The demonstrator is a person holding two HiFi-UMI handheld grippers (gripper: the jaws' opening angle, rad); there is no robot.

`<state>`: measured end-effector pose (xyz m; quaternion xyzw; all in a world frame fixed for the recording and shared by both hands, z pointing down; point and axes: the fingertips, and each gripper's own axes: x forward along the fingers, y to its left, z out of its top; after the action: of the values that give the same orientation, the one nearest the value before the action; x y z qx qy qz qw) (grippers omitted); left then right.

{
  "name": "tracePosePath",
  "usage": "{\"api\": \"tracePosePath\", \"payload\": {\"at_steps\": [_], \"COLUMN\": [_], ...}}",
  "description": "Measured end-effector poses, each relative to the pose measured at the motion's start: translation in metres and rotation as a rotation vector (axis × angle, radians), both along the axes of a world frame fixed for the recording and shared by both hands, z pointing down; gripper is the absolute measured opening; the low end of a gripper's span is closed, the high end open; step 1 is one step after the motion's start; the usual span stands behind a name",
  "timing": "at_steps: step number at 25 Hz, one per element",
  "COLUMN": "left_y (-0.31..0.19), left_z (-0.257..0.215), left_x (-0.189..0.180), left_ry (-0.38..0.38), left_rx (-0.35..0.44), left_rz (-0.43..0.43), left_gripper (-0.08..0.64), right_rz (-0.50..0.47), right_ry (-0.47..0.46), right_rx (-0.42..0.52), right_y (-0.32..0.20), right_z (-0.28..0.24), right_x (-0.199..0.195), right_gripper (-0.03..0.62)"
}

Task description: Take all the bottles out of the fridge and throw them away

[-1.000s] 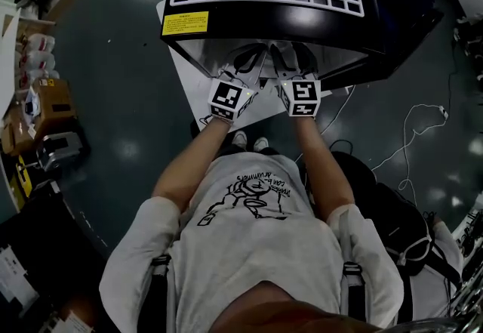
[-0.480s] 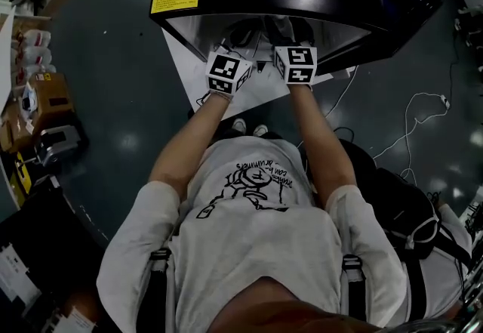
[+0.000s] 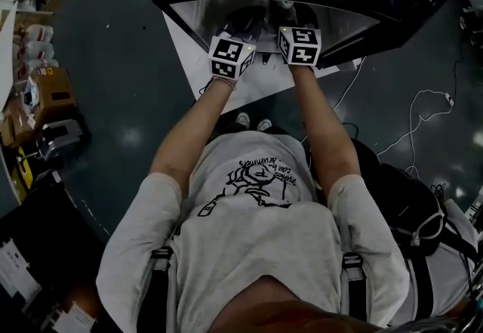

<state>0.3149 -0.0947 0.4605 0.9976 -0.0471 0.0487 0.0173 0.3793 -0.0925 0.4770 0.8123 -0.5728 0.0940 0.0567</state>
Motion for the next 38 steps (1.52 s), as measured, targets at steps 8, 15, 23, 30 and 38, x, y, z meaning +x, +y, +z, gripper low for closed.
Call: {"api": "tracePosePath", "payload": {"at_steps": [8, 15, 23, 30, 38], "left_y": [0.002, 0.008, 0.015, 0.029, 0.049], "left_z": [-0.004, -0.012, -0.02, -0.022, -0.036], "left_x": [-0.008, -0.013, -0.024, -0.036, -0.042], "left_ry": [-0.003, 0.009, 0.014, 0.0, 0.012], "left_rx": [0.0, -0.002, -0.003, -0.007, -0.027], "left_rz": [-0.004, -0.007, -0.013, -0.014, 0.003], "left_gripper": [0.009, 0.009, 0.009, 0.009, 0.009], "right_rz": [0.009, -0.004, -0.042, -0.083, -0.123], "right_ry": [0.008, 0.013, 0.014, 0.013, 0.007], "right_rx": [0.018, 0.006, 0.006, -0.009, 0.0], "right_y": [0.004, 0.013, 0.029, 0.045, 0.067], "right_z": [-0.006, -0.009, -0.016, -0.029, -0.047], "right_x": [0.002, -0.007, -0.028, -0.045, -0.055], "right_gripper": [0.179, 0.166, 0.163, 0.163, 0.163]}}
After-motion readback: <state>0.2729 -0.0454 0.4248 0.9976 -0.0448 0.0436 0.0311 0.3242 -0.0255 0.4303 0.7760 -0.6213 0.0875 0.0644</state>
